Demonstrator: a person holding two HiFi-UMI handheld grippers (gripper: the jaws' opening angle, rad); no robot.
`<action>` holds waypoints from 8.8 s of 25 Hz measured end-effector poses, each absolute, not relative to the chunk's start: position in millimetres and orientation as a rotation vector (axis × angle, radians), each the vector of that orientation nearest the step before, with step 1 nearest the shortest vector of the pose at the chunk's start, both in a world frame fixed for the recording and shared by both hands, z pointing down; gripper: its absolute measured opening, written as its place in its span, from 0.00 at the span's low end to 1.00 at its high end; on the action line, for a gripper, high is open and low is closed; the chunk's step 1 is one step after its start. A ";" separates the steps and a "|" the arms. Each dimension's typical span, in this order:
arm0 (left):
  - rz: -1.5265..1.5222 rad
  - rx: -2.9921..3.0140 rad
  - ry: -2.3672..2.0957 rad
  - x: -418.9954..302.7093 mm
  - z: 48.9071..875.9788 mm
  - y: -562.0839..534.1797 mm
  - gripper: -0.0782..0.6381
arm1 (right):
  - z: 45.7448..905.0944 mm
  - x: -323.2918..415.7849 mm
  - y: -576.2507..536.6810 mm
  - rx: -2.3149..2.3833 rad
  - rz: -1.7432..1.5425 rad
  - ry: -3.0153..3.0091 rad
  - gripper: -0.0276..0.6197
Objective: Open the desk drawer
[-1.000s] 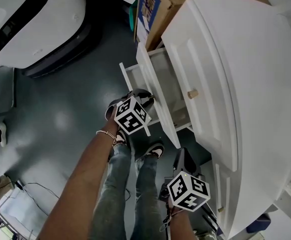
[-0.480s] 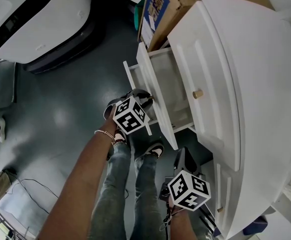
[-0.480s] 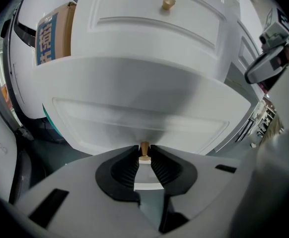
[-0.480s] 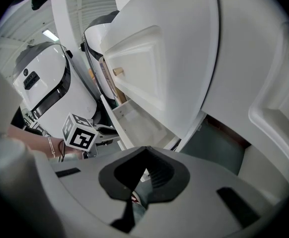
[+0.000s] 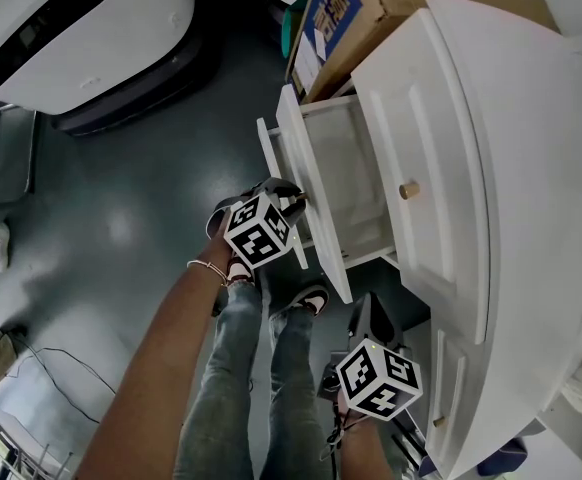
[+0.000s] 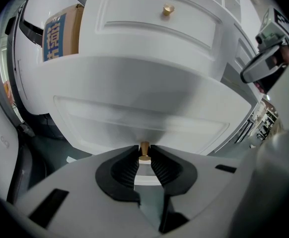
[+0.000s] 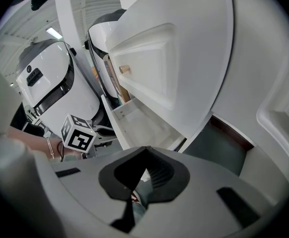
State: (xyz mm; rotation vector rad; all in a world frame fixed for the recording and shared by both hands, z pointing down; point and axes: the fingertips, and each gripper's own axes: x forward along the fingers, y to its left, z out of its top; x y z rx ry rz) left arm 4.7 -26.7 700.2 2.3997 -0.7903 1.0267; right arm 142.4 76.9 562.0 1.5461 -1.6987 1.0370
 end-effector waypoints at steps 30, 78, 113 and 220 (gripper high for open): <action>1.050 2.391 -0.814 -7.2 700.9 -17.7 0.23 | 566.9 144.8 66.7 1.498 1.035 -1.727 0.05; 0.923 2.436 -1.021 4.8 419.5 11.2 0.27 | 342.3 165.5 42.8 1.638 0.890 -1.929 0.05; 1.039 2.474 -0.785 78.9 461.7 -81.2 0.28 | 317.1 253.9 -10.0 1.929 0.930 -1.728 0.05; 1.049 2.459 -0.734 24.6 488.3 -32.4 0.23 | 321.3 196.8 22.5 1.868 0.902 -1.744 0.05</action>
